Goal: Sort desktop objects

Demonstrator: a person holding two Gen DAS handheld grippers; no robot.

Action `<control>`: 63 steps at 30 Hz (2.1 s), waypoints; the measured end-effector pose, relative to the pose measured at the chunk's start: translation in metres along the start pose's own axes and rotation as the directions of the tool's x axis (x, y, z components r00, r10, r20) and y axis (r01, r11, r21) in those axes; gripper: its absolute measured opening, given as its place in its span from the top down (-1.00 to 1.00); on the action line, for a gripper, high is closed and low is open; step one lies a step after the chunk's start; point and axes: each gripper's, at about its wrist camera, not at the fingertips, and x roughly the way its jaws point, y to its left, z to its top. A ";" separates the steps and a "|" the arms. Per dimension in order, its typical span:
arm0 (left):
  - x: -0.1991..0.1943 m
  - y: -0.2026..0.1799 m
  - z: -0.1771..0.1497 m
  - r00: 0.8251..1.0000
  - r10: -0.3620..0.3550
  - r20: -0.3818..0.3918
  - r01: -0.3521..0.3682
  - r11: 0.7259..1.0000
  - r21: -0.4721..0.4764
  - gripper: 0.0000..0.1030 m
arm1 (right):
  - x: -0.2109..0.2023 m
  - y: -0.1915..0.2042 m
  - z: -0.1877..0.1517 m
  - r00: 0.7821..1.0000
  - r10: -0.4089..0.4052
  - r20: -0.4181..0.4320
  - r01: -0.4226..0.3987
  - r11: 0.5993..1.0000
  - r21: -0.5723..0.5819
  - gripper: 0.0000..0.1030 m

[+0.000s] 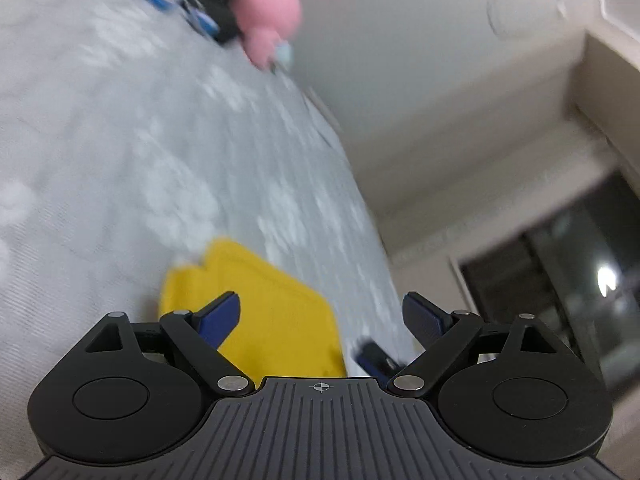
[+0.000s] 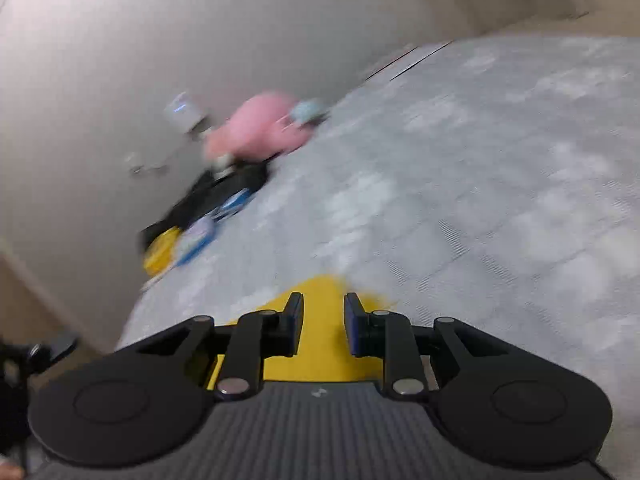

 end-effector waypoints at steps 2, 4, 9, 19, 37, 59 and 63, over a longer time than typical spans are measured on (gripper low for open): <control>0.015 0.004 -0.007 0.997 0.056 -0.053 -0.055 0.998 0.018 -0.62 | 0.009 0.005 -0.007 0.999 -0.021 -0.039 0.019 0.999 -0.049 0.74; 0.023 0.011 -0.008 0.996 0.019 -0.087 -0.021 0.999 -0.029 -0.49 | 0.013 0.006 -0.008 0.998 -0.038 -0.047 0.034 0.997 -0.072 1.00; 0.024 0.015 -0.010 0.997 0.002 -0.082 -0.006 0.999 -0.042 -0.38 | -0.005 0.008 -0.016 0.995 -0.070 -0.071 0.065 0.995 -0.076 1.00; -0.044 -0.028 -0.056 0.969 0.240 0.056 -0.245 0.962 0.124 -0.83 | -0.056 0.019 -0.045 0.981 -0.153 -0.118 0.139 0.983 -0.123 -0.12; -0.064 -0.090 -0.159 0.796 0.565 0.218 -0.596 0.669 0.444 -0.95 | -0.104 0.052 -0.110 0.932 -0.359 -0.054 0.296 0.838 -0.459 -0.99; -0.059 -0.068 -0.154 0.781 0.610 0.132 -0.613 0.710 0.348 -0.97 | -0.098 0.053 -0.111 0.937 -0.336 -0.096 0.258 0.849 -0.461 -0.99; -0.058 -0.068 -0.154 0.779 0.614 0.130 -0.615 0.706 0.353 -0.97 | -0.098 0.053 -0.111 0.936 -0.336 -0.102 0.256 0.852 -0.456 -0.99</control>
